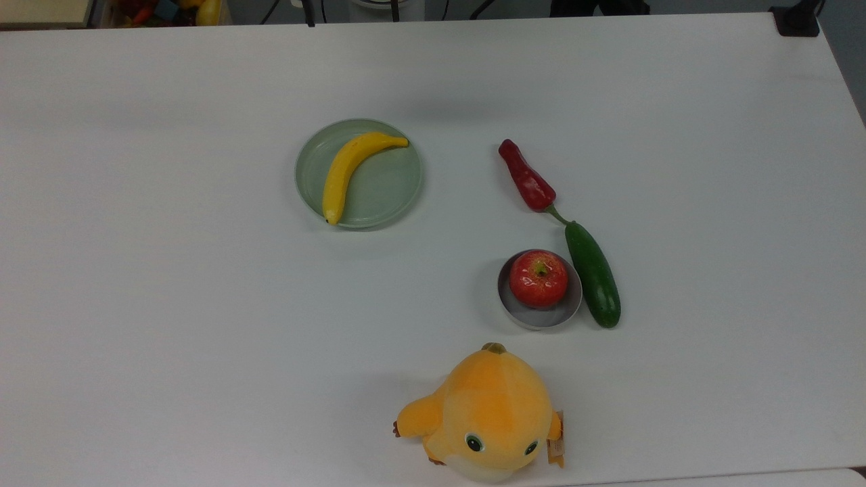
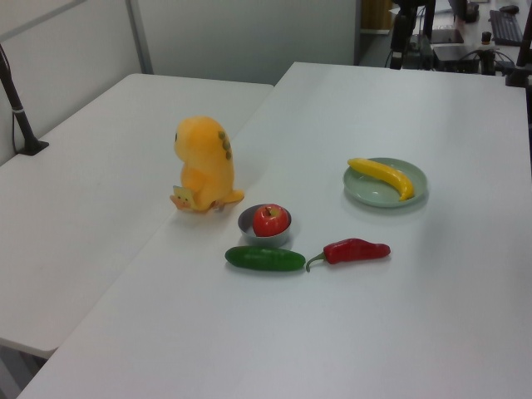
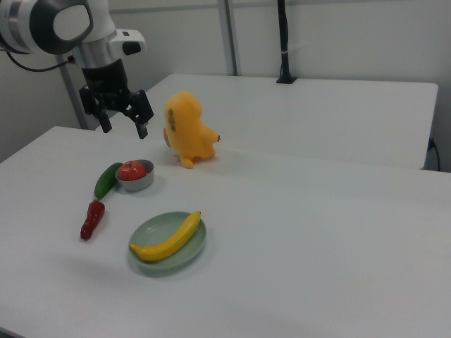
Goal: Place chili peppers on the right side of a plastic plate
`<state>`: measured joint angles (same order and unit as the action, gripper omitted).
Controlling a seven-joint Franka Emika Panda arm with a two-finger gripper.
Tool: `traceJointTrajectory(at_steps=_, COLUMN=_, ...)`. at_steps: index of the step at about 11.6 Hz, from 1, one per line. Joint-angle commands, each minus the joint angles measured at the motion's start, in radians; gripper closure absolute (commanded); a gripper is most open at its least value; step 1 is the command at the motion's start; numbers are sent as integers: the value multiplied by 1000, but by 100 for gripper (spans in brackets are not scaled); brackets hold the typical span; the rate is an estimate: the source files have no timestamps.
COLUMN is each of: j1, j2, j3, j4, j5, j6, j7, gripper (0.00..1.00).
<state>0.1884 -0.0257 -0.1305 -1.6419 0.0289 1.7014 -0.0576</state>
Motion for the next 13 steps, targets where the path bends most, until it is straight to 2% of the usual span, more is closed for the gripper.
traceJointTrajectory(at_steps=1, j1=2, j2=-13, j3=-1, j4=-30, j5=20, j6=23, j7=-24, gripper=0)
traceJointTrajectory(at_steps=8, j1=-4, j2=-22, j3=3, j4=-45, j5=20, j6=11, j7=-27, gripper=0)
traceJointTrajectory(at_steps=9, j1=-4, j2=-20, j3=14, j4=-55, j5=22, j6=8, j7=-27, gripper=0)
traceJointTrajectory(at_steps=13, j1=2, j2=-2, j3=124, j4=-133, j5=19, j6=21, j7=-28, gripper=0)
